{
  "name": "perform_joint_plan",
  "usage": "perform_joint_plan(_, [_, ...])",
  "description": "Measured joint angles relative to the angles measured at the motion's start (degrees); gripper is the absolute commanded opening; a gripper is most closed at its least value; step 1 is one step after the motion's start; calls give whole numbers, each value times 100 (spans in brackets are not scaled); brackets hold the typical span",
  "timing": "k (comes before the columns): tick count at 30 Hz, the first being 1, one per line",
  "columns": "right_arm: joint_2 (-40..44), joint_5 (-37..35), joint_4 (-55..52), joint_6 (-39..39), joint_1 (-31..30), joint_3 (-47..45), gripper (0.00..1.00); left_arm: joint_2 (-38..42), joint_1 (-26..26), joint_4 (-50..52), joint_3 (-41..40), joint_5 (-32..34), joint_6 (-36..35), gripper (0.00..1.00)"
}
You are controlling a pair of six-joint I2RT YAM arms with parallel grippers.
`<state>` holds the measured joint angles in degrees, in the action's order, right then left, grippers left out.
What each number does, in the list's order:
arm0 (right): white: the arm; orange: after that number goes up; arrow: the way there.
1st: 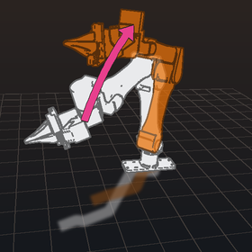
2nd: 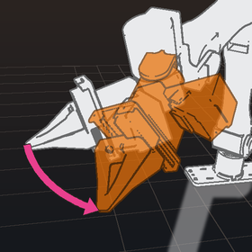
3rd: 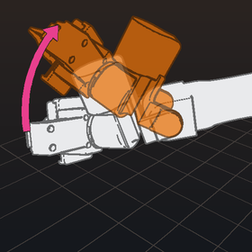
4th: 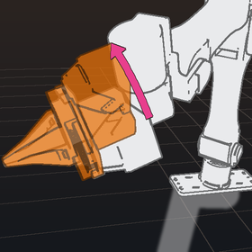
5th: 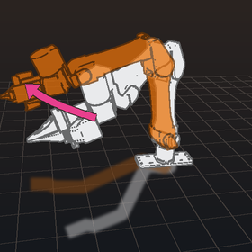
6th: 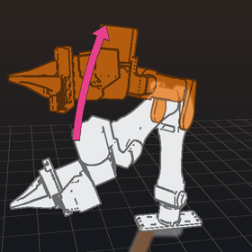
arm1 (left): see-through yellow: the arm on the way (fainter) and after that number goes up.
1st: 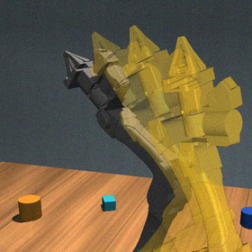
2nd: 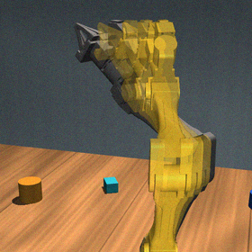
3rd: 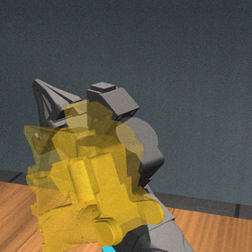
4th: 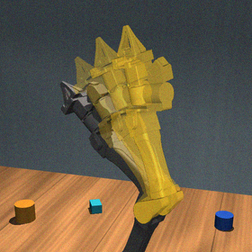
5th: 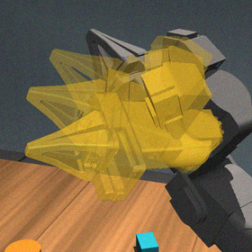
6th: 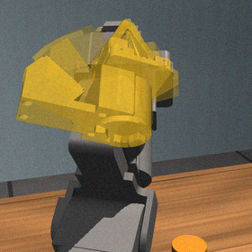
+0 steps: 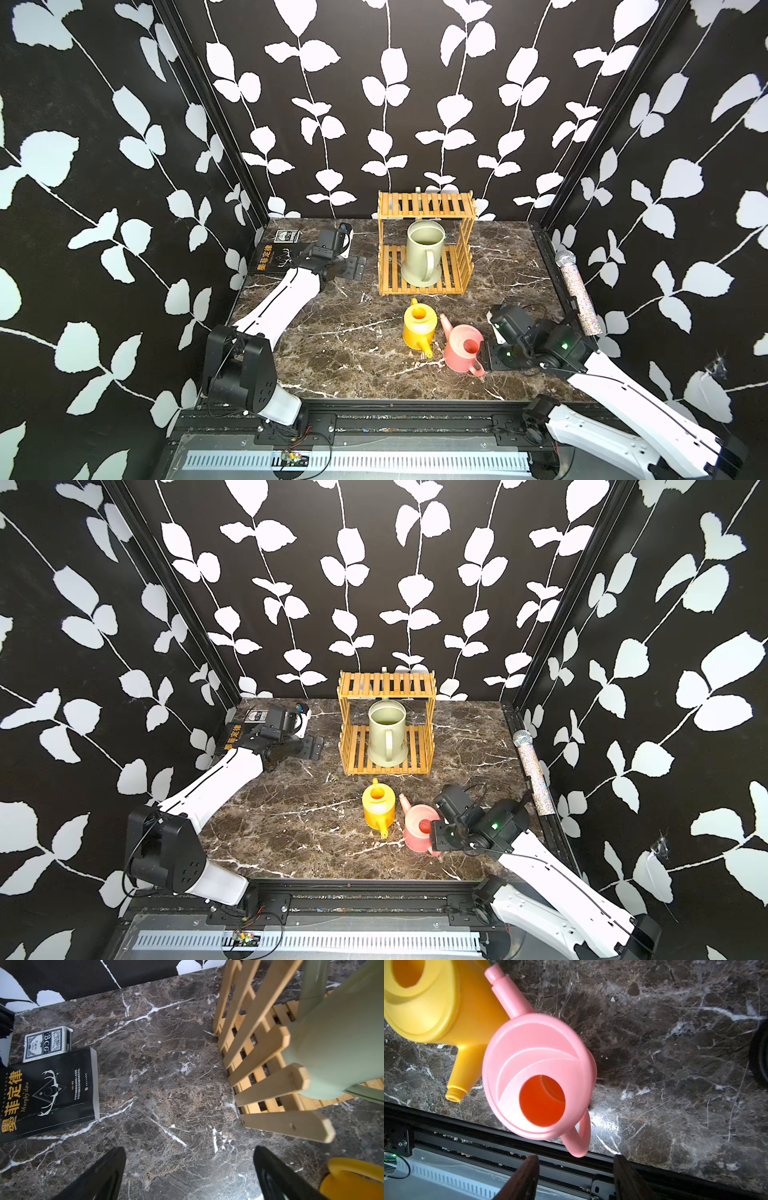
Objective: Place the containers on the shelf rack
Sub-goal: Pick up the spray bottle from the center of the board.
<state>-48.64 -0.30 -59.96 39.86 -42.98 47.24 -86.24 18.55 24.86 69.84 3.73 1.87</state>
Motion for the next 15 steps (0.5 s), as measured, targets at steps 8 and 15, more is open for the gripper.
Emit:
perform_joint_plan(8, [-197, -286, 498, 52, -505, -330, 57, 9, -208, -44, -37, -13, 4, 98])
perform_joint_plan(15, [-240, -540, 774, 173, -741, -575, 49, 28, -317, -94, -70, -35, 15, 99])
